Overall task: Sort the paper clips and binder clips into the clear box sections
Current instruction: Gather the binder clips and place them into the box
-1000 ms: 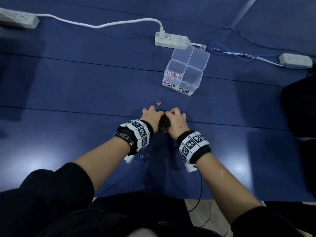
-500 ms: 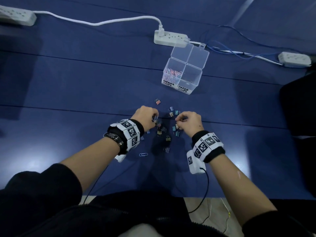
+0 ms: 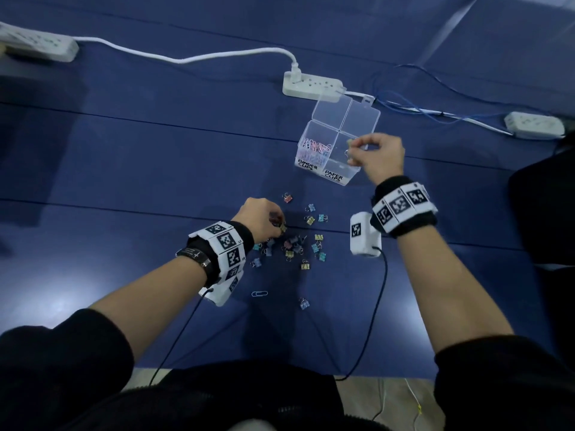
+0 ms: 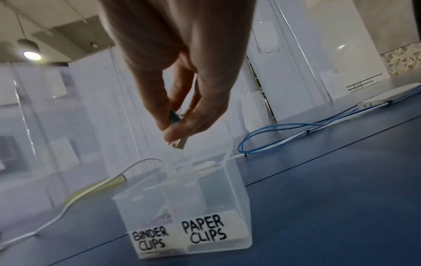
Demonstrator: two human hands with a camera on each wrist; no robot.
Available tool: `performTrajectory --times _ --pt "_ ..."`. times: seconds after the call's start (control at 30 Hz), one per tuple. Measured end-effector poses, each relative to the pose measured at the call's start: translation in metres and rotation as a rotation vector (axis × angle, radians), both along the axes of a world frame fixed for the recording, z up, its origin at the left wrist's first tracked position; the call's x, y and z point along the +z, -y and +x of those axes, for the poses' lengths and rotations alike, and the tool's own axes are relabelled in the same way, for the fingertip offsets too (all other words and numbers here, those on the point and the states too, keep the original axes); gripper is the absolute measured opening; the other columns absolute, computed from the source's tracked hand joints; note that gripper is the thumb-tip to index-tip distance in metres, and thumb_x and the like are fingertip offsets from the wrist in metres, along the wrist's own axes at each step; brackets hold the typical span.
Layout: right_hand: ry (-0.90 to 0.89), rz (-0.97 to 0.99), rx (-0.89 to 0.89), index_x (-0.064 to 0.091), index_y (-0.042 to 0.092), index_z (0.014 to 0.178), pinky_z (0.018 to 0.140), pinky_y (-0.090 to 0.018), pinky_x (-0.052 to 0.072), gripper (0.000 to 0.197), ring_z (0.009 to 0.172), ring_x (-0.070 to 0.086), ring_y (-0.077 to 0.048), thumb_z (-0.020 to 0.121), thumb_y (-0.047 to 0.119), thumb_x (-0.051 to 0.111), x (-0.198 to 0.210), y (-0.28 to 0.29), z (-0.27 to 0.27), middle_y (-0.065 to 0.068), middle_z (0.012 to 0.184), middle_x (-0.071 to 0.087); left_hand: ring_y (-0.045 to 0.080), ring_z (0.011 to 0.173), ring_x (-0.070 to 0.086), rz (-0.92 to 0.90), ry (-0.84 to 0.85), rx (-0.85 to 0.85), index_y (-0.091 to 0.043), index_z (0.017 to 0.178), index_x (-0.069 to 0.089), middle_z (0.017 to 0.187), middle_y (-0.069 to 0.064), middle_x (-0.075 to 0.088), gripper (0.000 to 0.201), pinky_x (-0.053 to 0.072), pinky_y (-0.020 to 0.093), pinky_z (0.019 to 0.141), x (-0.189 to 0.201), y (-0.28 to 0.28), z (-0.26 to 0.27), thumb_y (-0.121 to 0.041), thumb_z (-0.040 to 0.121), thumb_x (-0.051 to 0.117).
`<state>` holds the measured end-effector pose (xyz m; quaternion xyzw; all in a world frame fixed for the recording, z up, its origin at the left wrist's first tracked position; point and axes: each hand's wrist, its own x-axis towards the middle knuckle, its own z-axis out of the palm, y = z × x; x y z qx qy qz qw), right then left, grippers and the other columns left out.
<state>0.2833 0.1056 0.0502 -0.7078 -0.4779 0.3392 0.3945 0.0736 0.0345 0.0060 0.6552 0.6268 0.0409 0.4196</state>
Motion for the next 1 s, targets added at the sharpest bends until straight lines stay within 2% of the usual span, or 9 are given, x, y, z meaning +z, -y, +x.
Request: performTrajectory --times 0.1,0.33,0.47,0.6,0.7,0.77,0.83,0.9,1.0 --pt "0.056 -0.015 -0.033 0.063 0.010 0.072 0.048 -0.010 0.052 0.013 0.042 0.058 -0.001 0.075 -0.003 0.064 -0.006 -0.016 0.000 -0.010 0.085 0.064 0.021 0.071 0.059 -0.026 0.036 0.046 -0.012 0.100 0.071 0.087 0.004 0.058 0.023 0.059 0.034 0.074 0.002 -0.003 -0.002 -0.007 0.078 0.065" --pt "0.174 -0.113 0.082 0.065 0.005 0.089 0.076 -0.033 0.055 0.018 0.082 0.058 -0.017 0.084 -0.001 0.049 -0.019 -0.026 0.005 -0.010 0.089 0.064 0.010 0.054 0.056 -0.014 0.101 0.045 -0.014 0.089 0.068 0.089 0.007 0.062 0.014 0.060 0.025 0.058 0.019 -0.019 -0.002 -0.005 0.078 0.066" --pt "0.187 -0.101 0.101 0.059 0.009 0.099 0.075 -0.025 0.050 0.027 0.087 0.057 -0.013 0.086 -0.002 0.038 -0.019 -0.022 0.009 -0.008 0.097 0.068 0.012 0.056 0.060 0.047 0.201 0.045 -0.010 0.090 0.072 0.081 0.006 0.065 0.016 0.059 0.022 0.052 0.039 -0.042 0.011 -0.003 0.076 0.069" --pt "0.111 0.017 0.013 0.059 0.009 0.096 0.079 -0.028 0.051 0.029 0.078 0.057 -0.003 0.083 -0.009 0.039 -0.020 -0.007 0.013 -0.009 0.092 0.064 0.001 0.036 0.057 0.047 0.347 0.117 -0.020 0.069 0.066 0.063 -0.001 0.062 0.020 0.057 0.018 0.049 0.054 -0.074 0.038 0.000 0.073 0.068" --pt "0.098 0.052 -0.045 0.054 0.014 0.085 0.067 -0.006 0.043 0.032 0.059 0.052 0.016 0.076 -0.014 0.042 -0.026 0.031 0.010 -0.006 0.084 0.059 0.003 0.034 0.055 0.028 0.480 0.205 -0.020 0.062 0.062 0.059 0.000 0.057 0.026 0.056 0.018 0.047 0.059 -0.094 0.062 0.003 0.072 0.070" --pt "0.107 -0.036 0.129 0.055 0.014 0.089 0.071 -0.007 0.042 0.033 0.069 0.054 0.011 0.070 -0.012 0.047 -0.033 0.064 0.002 -0.007 0.089 0.059 0.003 0.035 0.054 0.027 0.527 0.226 -0.019 0.062 0.060 0.059 0.001 0.057 0.025 0.058 0.021 0.049 0.057 -0.104 0.079 0.002 0.073 0.069" --pt "0.222 -0.200 0.446 0.054 0.014 0.110 0.091 -0.024 0.038 0.044 0.105 0.049 -0.012 0.068 0.003 0.062 -0.042 0.091 -0.006 -0.010 0.116 0.056 0.001 0.034 0.054 0.035 0.526 0.213 -0.019 0.063 0.059 0.062 -0.001 0.057 0.025 0.058 0.021 0.051 0.054 -0.110 0.093 0.002 0.075 0.068" --pt "0.438 -0.368 0.743 0.033 0.020 0.137 0.108 -0.040 0.025 0.085 0.134 0.022 -0.028 0.065 0.027 0.078 -0.051 0.107 -0.012 -0.008 0.148 0.029 0.000 0.031 0.053 0.040 0.505 0.190 -0.016 0.070 0.061 0.063 -0.002 0.056 0.020 0.057 0.019 0.049 0.048 -0.116 0.105 0.002 0.076 0.067" --pt "0.663 -0.389 0.942 0.010 0.030 0.145 0.116 -0.049 0.005 0.112 0.143 -0.013 -0.029 0.058 0.051 0.078 -0.057 0.113 -0.020 0.001 0.157 -0.004 0.000 0.027 0.051 0.031 0.457 0.140 -0.011 0.085 0.061 0.064 0.002 0.058 0.015 0.054 0.016 0.043 0.040 -0.124 0.115 0.002 0.078 0.064"
